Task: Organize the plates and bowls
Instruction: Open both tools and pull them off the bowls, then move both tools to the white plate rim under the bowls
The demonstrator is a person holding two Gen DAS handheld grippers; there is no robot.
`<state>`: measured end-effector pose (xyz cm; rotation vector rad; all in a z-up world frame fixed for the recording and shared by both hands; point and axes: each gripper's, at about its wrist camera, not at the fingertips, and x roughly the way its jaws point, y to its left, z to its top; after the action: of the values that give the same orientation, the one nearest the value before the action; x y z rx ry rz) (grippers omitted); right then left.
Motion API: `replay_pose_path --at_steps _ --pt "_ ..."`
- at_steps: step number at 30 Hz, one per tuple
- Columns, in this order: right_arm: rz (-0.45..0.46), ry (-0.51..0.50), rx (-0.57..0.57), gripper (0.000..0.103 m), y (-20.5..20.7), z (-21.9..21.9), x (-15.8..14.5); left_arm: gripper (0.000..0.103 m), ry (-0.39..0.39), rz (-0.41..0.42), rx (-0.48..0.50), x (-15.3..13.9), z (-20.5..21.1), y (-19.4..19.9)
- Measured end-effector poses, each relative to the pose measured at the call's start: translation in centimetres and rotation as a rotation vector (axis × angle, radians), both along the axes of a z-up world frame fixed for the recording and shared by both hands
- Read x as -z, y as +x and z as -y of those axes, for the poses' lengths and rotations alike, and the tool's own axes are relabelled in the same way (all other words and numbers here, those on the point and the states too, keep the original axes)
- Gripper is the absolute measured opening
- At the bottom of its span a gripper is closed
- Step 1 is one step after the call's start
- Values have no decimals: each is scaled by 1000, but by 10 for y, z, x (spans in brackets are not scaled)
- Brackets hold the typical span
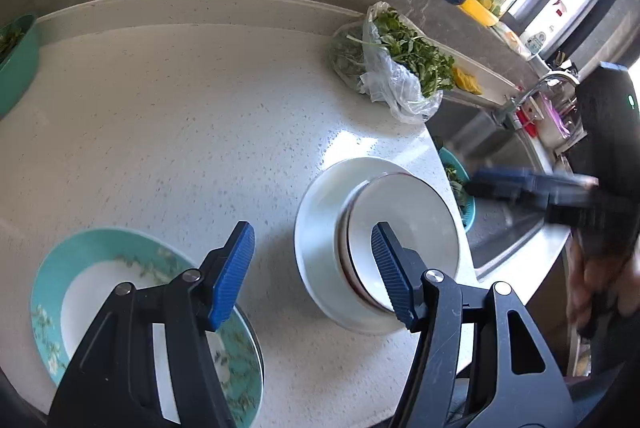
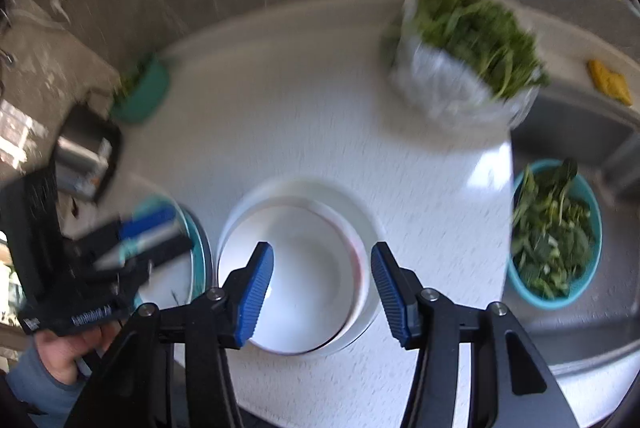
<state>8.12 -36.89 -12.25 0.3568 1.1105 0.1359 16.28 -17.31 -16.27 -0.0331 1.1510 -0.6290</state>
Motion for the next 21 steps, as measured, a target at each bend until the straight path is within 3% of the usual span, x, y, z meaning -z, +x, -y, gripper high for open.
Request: replay_pose_path --at_steps 5,9,16,21 --pt "137 19 88 54 -20 31 -23 59 6 31 57 -9 -6 -21" --pt "118 -11 131 54 -38 38 -25 59 -4 23 51 -7 -9 -33" --pt "79 -49 20 54 -32 39 -13 59 27 53 11 -7 -5 -59" --pt "48 -51 -142 54 -9 43 9 59 52 38 -133 2 -2 -72"
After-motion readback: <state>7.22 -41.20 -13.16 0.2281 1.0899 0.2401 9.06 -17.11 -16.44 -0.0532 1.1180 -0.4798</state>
